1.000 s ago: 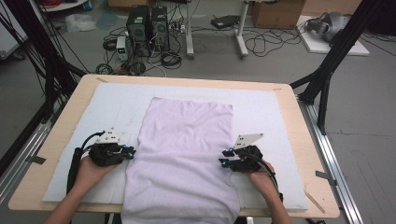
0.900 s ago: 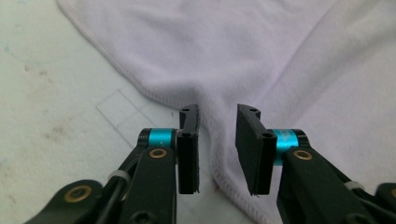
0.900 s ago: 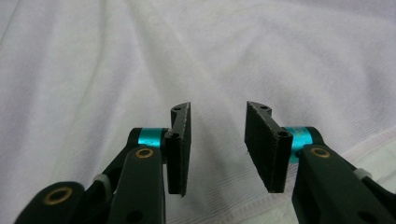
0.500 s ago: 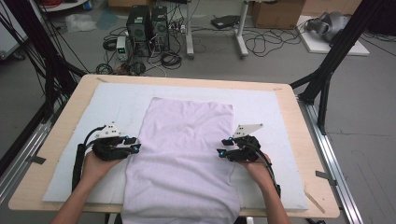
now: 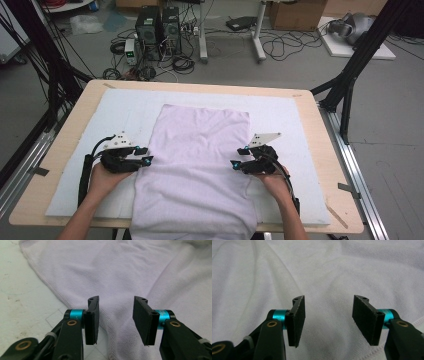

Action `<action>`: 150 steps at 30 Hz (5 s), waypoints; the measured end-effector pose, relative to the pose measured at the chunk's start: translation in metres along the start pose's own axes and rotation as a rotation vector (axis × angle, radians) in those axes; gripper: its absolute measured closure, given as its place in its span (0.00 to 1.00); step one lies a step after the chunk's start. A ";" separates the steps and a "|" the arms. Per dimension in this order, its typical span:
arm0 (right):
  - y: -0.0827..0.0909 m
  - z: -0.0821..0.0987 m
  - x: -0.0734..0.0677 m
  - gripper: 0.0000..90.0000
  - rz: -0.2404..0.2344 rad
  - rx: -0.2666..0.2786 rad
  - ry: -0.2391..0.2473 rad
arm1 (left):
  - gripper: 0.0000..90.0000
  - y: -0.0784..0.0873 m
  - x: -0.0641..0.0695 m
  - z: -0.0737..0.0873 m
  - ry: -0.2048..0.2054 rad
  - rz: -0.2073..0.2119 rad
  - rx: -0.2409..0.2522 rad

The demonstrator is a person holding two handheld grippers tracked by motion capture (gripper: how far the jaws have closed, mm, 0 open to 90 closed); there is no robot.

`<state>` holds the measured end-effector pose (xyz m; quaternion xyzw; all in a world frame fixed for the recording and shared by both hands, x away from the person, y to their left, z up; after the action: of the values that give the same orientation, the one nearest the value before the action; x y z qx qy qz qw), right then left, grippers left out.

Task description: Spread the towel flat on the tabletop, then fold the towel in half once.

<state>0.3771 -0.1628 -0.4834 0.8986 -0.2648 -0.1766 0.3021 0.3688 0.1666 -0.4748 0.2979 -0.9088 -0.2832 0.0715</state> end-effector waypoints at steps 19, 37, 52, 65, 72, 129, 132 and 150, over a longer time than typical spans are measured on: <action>-0.001 -0.001 0.001 0.48 -0.003 0.012 0.008 | 0.62 -0.001 -0.005 -0.001 0.005 -0.009 -0.003; 0.005 -0.068 0.087 0.50 0.109 0.004 -0.037 | 0.66 -0.037 -0.088 -0.069 0.039 -0.052 -0.031; -0.035 -0.039 0.127 0.55 0.186 -0.098 -0.120 | 0.69 -0.094 -0.113 -0.032 0.126 -0.136 -0.169; -0.040 -0.033 0.120 0.97 0.139 -0.090 -0.153 | 0.98 -0.090 -0.114 -0.030 0.152 -0.133 -0.180; -0.013 -0.049 0.111 0.97 0.101 -0.005 -0.136 | 0.98 -0.065 -0.111 -0.050 0.113 -0.120 -0.112; 0.036 -0.026 0.020 0.94 -0.001 0.017 -0.016 | 0.98 0.020 -0.043 -0.035 0.069 -0.043 0.044; 0.057 -0.026 -0.004 0.94 -0.024 0.051 0.029 | 0.98 0.044 -0.020 -0.034 0.011 -0.026 0.072; 0.058 0.007 -0.036 0.77 -0.134 0.015 0.035 | 0.58 0.010 -0.003 -0.018 -0.001 0.035 -0.046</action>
<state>0.3235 -0.1848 -0.4460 0.9195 -0.1999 -0.1787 0.2873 0.3715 0.1664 -0.4537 0.2803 -0.9071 -0.3030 0.0830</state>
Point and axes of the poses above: each handheld gripper's, and its own axes: y roughly backward along the jaws, z roughly out of its underside, x roughly to its right, the point moved 9 cm from there along -y, roughly forward along the jaws, and after that the axes turned 7 degrees about -y, right-handed, at the moved point
